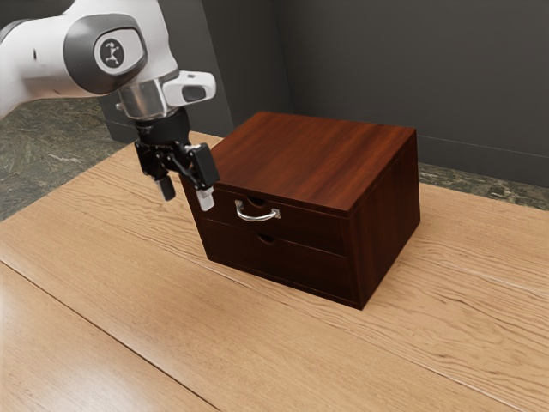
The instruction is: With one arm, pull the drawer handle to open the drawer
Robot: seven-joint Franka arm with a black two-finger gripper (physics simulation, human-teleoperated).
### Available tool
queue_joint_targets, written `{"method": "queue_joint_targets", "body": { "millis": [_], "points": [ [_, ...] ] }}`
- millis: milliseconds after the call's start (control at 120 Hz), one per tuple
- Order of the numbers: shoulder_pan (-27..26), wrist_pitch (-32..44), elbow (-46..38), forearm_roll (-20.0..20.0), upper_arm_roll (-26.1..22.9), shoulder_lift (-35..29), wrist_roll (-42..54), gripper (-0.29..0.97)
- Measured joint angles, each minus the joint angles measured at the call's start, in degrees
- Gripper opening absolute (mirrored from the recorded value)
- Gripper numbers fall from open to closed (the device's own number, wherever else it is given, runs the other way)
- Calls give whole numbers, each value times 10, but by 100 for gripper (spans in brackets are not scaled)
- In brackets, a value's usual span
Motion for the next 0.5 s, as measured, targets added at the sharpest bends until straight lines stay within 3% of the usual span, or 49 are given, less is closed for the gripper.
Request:
{"method": "queue_joint_targets", "body": {
  "millis": [258, 333, 500],
  "points": [
    [5, -3, 3, 0, 4, -2, 6, 68],
    [20, -1, 31, -11, 2, -35, 21, 68],
    [-39, 58, 52, -85, -21, -74, 178, 68]
  ]
}}
